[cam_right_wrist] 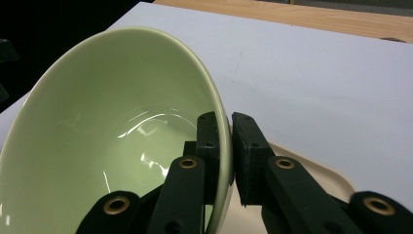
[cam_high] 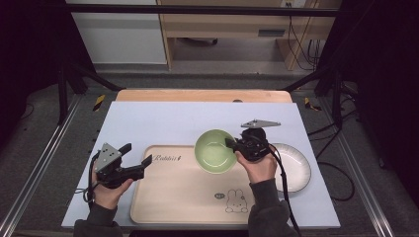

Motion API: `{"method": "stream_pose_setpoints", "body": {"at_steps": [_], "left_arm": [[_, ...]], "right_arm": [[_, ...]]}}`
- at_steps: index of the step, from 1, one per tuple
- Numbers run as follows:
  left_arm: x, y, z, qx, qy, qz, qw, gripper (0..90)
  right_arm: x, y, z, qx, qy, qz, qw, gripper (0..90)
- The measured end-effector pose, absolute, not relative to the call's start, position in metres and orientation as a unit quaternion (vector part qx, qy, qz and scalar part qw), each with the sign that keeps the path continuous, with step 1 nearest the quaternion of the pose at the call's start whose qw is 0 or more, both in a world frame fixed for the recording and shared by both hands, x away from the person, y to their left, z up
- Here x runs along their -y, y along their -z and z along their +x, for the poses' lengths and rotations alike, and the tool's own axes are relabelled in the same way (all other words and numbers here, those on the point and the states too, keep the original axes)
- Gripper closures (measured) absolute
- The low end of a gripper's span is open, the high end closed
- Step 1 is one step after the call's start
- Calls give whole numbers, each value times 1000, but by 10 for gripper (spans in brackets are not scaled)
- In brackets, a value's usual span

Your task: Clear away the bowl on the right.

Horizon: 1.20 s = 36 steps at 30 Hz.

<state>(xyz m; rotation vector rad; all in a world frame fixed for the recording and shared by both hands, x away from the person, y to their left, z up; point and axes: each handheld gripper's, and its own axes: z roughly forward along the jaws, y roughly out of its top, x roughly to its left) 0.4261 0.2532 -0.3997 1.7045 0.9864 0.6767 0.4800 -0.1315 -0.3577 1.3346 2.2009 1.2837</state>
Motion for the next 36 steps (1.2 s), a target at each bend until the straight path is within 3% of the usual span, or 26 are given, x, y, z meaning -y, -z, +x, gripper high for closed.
{"method": "stream_pose_setpoints", "body": {"at_steps": [36], "left_arm": [[-255,399,426,-409,-280,705,508,170]], "right_arm": [[97,391,504,-773,-415,466,113,827]]}}
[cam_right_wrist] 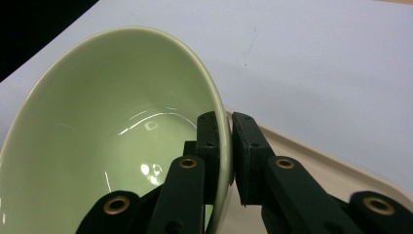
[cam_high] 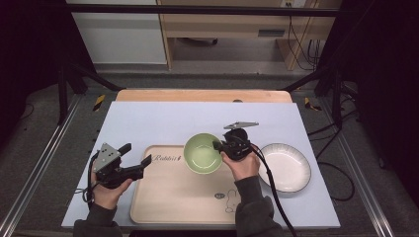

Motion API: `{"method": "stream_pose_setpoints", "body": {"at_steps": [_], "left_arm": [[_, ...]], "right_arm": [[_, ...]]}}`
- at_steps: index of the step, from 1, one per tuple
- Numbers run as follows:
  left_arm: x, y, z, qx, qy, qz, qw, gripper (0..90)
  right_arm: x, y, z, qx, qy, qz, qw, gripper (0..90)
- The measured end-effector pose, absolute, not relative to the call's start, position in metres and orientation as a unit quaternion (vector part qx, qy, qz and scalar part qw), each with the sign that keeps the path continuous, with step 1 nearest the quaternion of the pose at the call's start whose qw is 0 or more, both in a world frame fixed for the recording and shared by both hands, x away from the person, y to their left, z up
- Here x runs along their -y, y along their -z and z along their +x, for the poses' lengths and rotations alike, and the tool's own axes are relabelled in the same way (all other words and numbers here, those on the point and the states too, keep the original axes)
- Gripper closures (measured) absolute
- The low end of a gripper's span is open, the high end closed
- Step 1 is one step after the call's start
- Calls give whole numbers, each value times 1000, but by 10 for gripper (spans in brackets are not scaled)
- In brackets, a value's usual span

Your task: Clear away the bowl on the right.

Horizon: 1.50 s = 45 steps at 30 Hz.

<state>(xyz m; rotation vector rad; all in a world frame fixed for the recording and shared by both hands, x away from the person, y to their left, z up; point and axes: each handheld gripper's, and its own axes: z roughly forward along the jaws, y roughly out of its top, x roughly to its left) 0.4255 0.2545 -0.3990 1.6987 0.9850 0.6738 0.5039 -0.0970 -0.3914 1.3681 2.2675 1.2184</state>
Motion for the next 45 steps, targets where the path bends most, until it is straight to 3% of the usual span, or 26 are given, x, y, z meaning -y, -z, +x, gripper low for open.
{"method": "stream_pose_setpoints", "body": {"at_steps": [45], "left_arm": [[-253,401,427,-409,-276,707,507,173]], "right_arm": [[82,438,520,-781,-375,492,82,827]]}}
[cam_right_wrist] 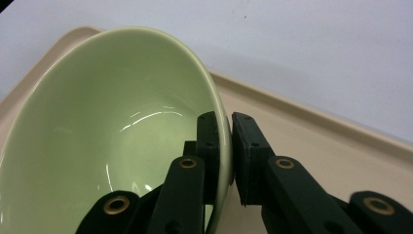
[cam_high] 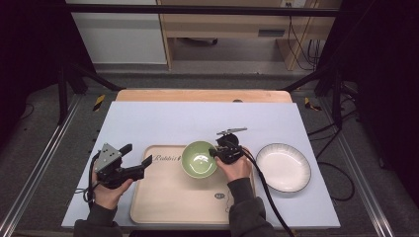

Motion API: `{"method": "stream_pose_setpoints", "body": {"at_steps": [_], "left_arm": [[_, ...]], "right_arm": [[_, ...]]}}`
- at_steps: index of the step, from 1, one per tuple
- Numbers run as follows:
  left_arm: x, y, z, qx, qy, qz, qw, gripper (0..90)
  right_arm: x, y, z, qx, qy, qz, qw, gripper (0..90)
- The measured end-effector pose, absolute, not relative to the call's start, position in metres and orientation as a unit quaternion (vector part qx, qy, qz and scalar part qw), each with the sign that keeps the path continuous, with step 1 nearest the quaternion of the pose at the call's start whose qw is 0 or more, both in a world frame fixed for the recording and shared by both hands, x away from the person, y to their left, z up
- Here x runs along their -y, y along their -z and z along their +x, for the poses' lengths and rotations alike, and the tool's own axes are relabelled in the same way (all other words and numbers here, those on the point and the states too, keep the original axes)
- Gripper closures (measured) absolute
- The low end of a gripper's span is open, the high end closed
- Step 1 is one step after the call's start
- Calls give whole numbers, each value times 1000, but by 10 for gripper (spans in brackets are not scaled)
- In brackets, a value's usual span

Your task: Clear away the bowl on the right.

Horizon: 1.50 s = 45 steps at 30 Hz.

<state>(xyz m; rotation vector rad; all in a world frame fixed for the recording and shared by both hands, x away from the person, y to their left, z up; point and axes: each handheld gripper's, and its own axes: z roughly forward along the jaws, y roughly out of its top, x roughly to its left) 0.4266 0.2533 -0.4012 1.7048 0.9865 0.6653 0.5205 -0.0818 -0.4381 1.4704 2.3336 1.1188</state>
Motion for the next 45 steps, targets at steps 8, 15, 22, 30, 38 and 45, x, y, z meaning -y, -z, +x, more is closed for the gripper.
{"method": "stream_pose_setpoints", "body": {"at_steps": [8,15,22,30,38,45], "left_arm": [[-253,401,427,-409,-276,707,506,173],[-253,401,427,-409,-276,707,506,173],[-253,401,427,-408,-276,709,504,173],[-253,401,427,-408,-276,709,504,173],[-253,402,427,-408,-276,710,504,173],[-253,402,427,-408,-275,710,504,173]], "right_arm": [[80,441,521,-780,-369,500,77,827],[80,442,523,-779,-370,501,72,827],[81,445,524,-780,-366,502,73,830],[79,449,525,-782,-360,503,75,836],[79,450,525,-782,-359,505,72,835],[80,448,523,-784,-373,489,88,780]]}}
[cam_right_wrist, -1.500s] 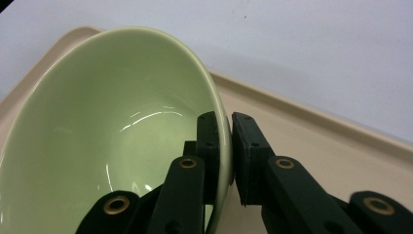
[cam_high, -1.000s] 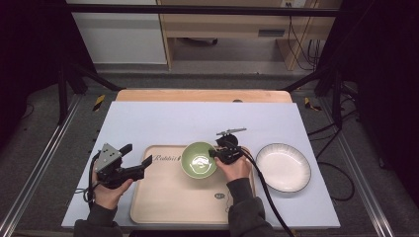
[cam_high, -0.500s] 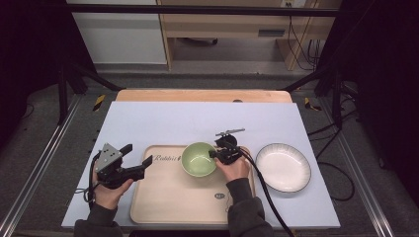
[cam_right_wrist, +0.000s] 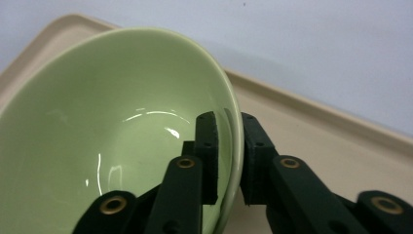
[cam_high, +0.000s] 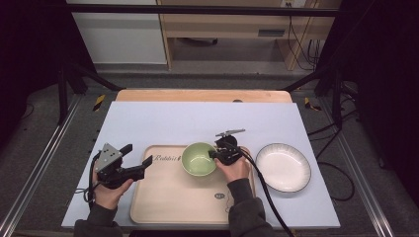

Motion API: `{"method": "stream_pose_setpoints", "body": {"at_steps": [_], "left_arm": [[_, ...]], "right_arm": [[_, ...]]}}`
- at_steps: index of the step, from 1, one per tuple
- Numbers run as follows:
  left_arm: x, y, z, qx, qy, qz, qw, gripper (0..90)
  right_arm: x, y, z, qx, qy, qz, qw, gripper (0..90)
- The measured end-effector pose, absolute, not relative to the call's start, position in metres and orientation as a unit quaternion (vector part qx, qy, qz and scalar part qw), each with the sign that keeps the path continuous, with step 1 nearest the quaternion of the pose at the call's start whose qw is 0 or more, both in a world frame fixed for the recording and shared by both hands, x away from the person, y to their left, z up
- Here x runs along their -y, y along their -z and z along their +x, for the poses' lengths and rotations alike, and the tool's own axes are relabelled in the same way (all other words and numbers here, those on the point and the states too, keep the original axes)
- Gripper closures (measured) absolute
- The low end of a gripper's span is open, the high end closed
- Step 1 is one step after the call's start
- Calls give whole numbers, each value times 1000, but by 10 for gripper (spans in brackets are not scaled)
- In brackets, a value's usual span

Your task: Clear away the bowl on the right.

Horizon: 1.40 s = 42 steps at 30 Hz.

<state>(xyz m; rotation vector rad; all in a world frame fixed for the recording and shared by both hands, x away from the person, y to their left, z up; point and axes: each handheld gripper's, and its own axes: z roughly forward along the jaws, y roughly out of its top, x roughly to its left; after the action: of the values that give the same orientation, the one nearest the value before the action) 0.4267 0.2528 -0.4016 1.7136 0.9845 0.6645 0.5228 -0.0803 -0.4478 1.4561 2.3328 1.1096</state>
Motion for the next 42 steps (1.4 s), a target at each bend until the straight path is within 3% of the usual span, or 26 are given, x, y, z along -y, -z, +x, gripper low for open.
{"method": "stream_pose_setpoints", "body": {"at_steps": [2,7,12,19,29,42], "left_arm": [[-253,402,427,-408,-275,710,504,173],[-252,402,427,-408,-275,710,504,173],[-252,402,427,-408,-275,710,504,173],[-252,402,427,-408,-275,711,503,172],[-251,403,427,-408,-274,712,502,173],[-250,403,427,-407,-273,713,501,172]], "right_arm": [[81,447,522,-782,-375,490,91,762],[86,441,518,-782,-384,473,131,603],[88,436,514,-780,-394,460,159,497],[94,421,504,-763,-431,449,172,329],[102,408,494,-755,-461,434,174,237],[109,396,478,-746,-486,410,195,192]]}}
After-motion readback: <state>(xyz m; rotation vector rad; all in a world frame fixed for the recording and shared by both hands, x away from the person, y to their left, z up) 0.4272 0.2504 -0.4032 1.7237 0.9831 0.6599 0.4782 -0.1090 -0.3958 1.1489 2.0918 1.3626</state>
